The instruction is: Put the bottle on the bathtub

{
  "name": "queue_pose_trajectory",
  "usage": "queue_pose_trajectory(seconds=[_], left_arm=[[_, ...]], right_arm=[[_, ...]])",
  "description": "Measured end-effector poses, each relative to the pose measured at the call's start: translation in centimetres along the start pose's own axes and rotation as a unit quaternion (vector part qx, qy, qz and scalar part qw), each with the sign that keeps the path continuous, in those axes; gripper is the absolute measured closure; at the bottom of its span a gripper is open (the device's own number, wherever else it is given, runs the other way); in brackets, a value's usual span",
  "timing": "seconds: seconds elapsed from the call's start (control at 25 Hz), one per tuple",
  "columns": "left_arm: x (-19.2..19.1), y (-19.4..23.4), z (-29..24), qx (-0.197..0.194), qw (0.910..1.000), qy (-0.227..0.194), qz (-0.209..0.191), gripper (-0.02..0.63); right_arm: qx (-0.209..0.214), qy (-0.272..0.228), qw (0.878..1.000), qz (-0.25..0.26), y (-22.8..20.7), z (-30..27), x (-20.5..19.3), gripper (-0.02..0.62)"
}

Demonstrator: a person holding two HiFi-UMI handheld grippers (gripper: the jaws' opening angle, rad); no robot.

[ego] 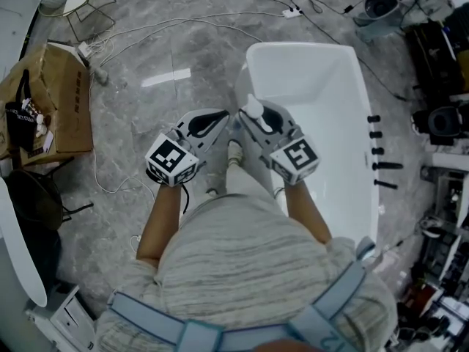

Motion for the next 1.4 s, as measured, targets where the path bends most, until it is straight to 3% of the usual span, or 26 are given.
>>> queue_pose_trajectory(seconds=[0.28,0.72,1.04,1.4], left_arm=[[0.4,6.8,-6.5,0.009,0.9999,0.006,0.012,0.603],[-3.8,12.8,-14.1,0.019,0.9981,0.042,0.04,0.603],[-7.1,15.5,-17.1,0.011,0.9963,0.069,0.051,0.603],[-12.6,19.0,-18.0,0.016,0.9925,0.072,0.097,0.603]], right_arm=[[-0.003,0.021,1.0,-0.008,-8.7,-3.9,-0.2,0.482],[-0.022,0.054,0.998,-0.038,-19.0,-6.7,-5.0,0.482],[-0.056,0.081,0.994,-0.058,-23.4,-7.9,-9.1,0.482],[-0.087,0.125,0.986,-0.068,-25.6,-9.4,-15.4,0.482]])
Point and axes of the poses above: the fingertips, and each gripper's own axes: z backward along the fingers, y to its left, x out of its top, the point moved 10 cm from there along z, backward along the fingers, and after that the axes turned 10 degrees about -y, right-handed, at the moved point
